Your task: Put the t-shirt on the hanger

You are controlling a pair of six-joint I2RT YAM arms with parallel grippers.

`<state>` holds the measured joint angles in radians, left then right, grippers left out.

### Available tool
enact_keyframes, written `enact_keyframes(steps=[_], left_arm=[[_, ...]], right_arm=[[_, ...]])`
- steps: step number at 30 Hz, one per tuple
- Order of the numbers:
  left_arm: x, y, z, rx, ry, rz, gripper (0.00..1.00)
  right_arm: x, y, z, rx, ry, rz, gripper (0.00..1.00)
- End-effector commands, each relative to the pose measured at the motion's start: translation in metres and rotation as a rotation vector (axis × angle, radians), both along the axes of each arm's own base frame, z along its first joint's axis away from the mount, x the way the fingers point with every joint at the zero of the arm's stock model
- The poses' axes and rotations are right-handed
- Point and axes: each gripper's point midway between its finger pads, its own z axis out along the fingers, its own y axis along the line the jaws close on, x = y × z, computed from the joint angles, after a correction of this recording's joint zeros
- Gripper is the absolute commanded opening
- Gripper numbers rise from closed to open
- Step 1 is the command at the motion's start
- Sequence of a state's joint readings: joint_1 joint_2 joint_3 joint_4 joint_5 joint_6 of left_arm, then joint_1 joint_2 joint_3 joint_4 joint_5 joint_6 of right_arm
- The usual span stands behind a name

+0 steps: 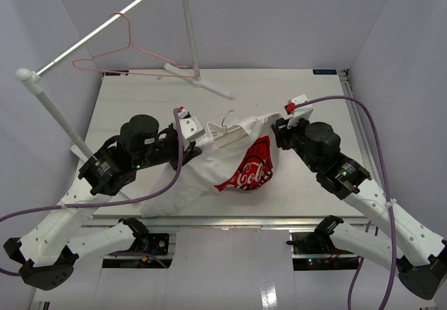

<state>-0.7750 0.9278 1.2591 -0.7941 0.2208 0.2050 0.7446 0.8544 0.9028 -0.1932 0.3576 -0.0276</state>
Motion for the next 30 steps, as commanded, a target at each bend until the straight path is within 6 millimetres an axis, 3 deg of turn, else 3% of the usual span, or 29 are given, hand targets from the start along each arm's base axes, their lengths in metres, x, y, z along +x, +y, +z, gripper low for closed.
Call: enact_keyframes(steps=[1,4,12,18,22,26,30], left_arm=[[-0.008,0.0,0.045,-0.128,-0.093,-0.026,0.0],[-0.008,0.002,0.046,-0.13,-0.1,-0.015,0.0],[0.007,0.017,0.043,-0.096,-0.097,0.111,0.0],[0.018,0.027,0.051,-0.118,-0.113,0.214,0.0],[0.025,0.03,0.056,-0.148,-0.135,0.257,0.0],[0.028,0.032,0.059,-0.179,-0.158,0.282,0.0],[0.029,0.03,0.058,-0.183,-0.162,0.273,0.0]], right_arm=[[0.013,0.011,0.019,0.082,-0.052,0.019,0.24],[0.018,0.009,0.015,0.08,-0.046,0.006,0.08],[0.036,-0.031,-0.016,0.128,0.031,-0.149,0.08],[0.029,-0.026,-0.039,0.159,0.084,-0.106,0.08],[0.015,-0.011,-0.049,0.214,0.112,-0.016,0.08],[0.007,-0.014,-0.065,0.256,0.138,-0.026,0.08],[0.002,-0.014,-0.067,0.276,0.142,-0.023,0.08]])
